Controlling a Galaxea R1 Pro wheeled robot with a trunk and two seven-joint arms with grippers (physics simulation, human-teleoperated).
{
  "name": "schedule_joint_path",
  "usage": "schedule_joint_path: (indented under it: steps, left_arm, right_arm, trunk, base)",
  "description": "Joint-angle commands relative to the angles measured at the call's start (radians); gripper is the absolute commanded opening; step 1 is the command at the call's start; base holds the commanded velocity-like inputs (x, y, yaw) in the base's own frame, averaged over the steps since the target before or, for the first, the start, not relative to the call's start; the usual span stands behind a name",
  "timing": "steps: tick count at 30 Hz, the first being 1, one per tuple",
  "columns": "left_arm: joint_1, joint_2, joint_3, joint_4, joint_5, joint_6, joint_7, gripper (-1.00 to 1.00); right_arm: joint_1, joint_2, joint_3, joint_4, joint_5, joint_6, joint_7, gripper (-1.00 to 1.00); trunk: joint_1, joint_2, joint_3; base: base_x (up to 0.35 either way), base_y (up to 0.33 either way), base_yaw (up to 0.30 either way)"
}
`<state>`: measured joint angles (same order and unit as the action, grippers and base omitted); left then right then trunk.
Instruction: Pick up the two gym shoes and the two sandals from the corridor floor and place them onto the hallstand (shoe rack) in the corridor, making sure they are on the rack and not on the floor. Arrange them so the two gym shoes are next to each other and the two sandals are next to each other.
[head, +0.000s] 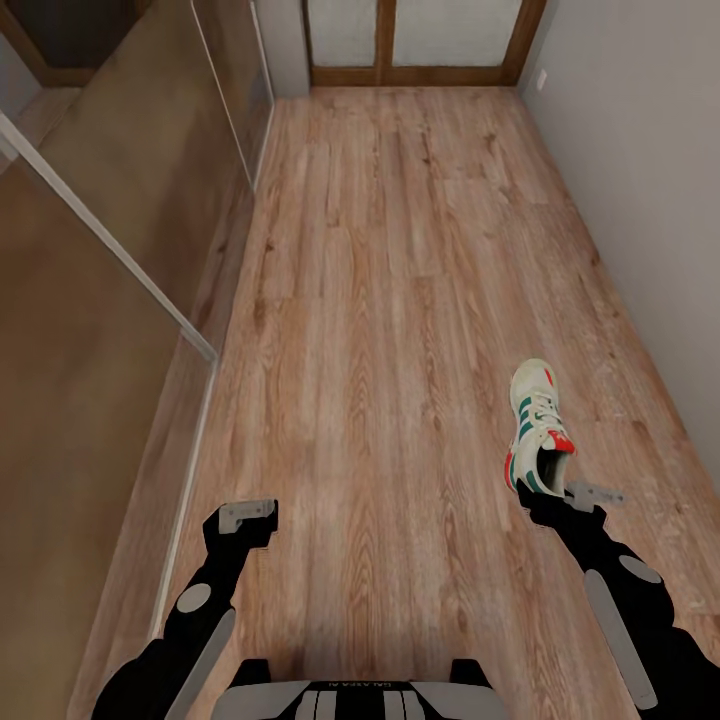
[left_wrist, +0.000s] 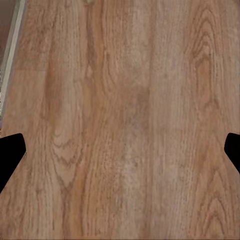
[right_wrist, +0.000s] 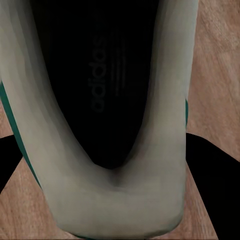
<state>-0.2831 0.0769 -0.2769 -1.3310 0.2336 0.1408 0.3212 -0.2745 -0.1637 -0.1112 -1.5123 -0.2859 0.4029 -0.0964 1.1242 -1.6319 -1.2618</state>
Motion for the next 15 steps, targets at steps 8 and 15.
schedule_joint_path:
  steps: [8, 15]
  left_arm:
    - [-0.001, 0.001, -0.004, -0.002, 0.007, 0.003, 0.009, 1.0]
    - [-0.001, 0.001, -0.004, -0.001, 0.007, 0.003, 0.008, 1.0]
  right_arm:
    - [0.0, 0.0, 0.001, -0.002, -0.01, 0.004, -0.008, -1.0]
    - [-0.001, 0.0, 0.001, -0.002, -0.01, 0.004, -0.008, -1.0]
  trunk:
    - [0.001, 0.0, -0.001]
    - [0.001, 0.0, -0.001]
  base:
    - [0.336, 0.142, 0.0]
    - [0.326, 0.154, 0.0]
